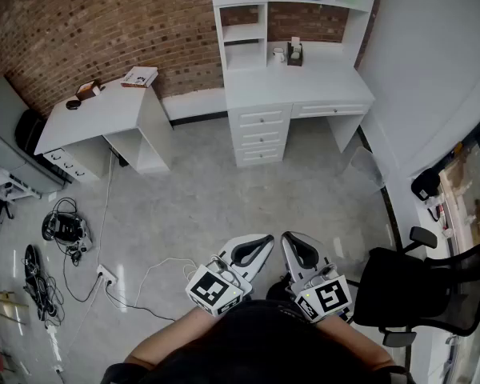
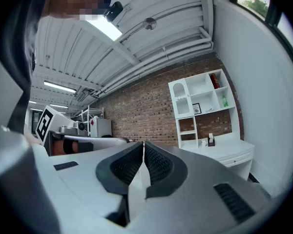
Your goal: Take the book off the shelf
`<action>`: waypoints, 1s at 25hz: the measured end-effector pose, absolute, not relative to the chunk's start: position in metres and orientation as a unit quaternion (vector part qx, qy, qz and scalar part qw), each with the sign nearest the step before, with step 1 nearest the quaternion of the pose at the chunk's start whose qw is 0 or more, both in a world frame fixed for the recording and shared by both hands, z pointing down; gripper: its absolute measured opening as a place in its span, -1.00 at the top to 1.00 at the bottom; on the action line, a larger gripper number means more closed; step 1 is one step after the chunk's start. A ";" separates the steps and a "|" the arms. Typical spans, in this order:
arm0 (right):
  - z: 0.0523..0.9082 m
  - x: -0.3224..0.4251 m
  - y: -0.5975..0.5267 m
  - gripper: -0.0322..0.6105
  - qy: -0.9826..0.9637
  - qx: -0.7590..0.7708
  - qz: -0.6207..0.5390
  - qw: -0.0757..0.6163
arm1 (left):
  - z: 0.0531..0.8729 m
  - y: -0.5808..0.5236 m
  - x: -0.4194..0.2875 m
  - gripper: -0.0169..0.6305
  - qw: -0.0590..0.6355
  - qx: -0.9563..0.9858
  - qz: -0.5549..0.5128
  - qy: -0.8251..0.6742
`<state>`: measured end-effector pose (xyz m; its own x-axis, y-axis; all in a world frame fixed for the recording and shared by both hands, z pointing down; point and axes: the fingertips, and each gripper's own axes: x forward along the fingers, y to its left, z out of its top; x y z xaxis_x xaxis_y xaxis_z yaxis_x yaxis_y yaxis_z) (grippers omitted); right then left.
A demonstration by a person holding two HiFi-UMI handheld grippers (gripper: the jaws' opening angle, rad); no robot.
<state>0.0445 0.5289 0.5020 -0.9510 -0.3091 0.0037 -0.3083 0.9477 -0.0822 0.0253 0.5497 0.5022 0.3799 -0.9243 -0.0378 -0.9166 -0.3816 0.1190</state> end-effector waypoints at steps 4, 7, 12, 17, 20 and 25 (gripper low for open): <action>0.508 0.063 0.479 0.83 0.986 -0.164 -0.040 0.005 | 0.507 0.499 0.042 0.92 0.039 0.832 -0.049 -0.551; 0.505 0.080 0.434 0.83 0.984 -0.174 -0.041 0.012 | 0.504 0.452 0.058 0.92 0.037 0.838 -0.052 -0.542; 0.487 0.121 0.360 0.83 0.980 -0.197 -0.023 0.025 | 0.493 0.373 0.094 0.92 0.035 0.849 -0.064 -0.524; 0.498 0.162 0.298 0.83 0.972 -0.230 -0.045 0.019 | 0.501 0.316 0.143 0.92 0.042 0.874 -0.041 -0.482; 0.507 0.177 0.270 0.83 0.967 -0.248 -0.060 0.016 | 0.506 0.288 0.153 0.92 0.047 0.880 -0.034 -0.472; 0.515 0.192 0.225 0.83 0.956 -0.285 -0.067 0.013 | 0.514 0.240 0.167 0.92 0.061 0.899 -0.040 -0.432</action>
<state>0.1917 0.2253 0.5147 -0.8372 -0.5467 0.0128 -0.5432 0.8286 -0.1355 0.1671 0.2401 0.5140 0.6231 -0.7819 -0.0190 -0.7722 -0.6189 0.1436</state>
